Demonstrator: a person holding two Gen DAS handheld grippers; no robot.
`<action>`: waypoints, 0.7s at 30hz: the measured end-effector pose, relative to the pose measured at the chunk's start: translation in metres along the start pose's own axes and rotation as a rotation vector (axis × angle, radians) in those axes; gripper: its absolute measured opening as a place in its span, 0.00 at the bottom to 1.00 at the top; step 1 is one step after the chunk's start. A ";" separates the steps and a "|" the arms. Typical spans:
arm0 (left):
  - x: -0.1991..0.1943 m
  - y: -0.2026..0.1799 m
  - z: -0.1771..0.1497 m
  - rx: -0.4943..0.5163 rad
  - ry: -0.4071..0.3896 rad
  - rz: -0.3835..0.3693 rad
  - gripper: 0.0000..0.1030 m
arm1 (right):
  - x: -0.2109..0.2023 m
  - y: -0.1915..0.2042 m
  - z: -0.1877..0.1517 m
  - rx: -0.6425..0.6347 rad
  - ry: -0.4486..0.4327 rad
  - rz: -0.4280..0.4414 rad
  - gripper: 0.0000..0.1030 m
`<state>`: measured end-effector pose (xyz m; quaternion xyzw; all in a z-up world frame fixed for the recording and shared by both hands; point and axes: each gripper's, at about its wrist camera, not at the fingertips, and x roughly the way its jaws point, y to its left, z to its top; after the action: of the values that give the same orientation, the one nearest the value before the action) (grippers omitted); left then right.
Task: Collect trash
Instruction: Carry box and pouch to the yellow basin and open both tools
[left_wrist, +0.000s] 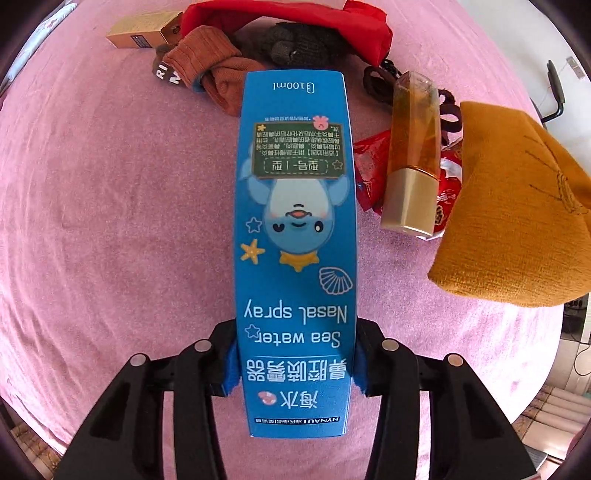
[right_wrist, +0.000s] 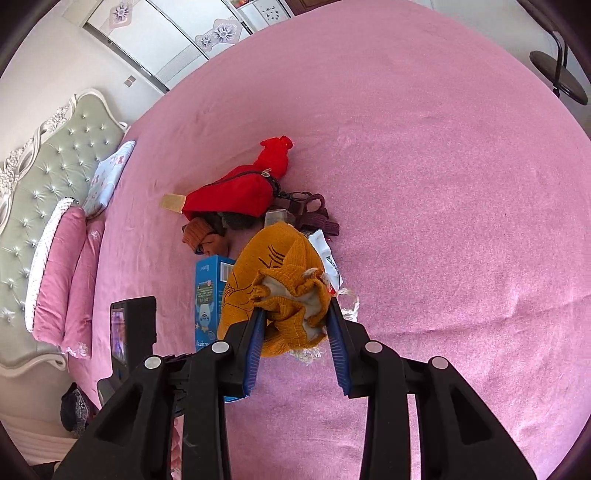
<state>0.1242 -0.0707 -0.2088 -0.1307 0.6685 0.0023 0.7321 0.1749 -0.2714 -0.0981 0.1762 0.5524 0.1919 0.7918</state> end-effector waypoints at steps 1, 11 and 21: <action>-0.007 0.003 -0.005 0.003 -0.007 -0.012 0.45 | -0.004 0.001 -0.004 0.006 0.002 -0.003 0.31; -0.081 0.019 -0.068 0.188 -0.001 -0.077 0.45 | -0.063 0.001 -0.079 0.133 -0.042 -0.073 0.31; -0.110 -0.026 -0.128 0.426 0.048 -0.154 0.45 | -0.120 -0.028 -0.193 0.338 -0.090 -0.165 0.32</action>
<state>-0.0083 -0.1015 -0.1058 -0.0239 0.6594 -0.1977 0.7250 -0.0422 -0.3428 -0.0785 0.2694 0.5532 0.0227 0.7880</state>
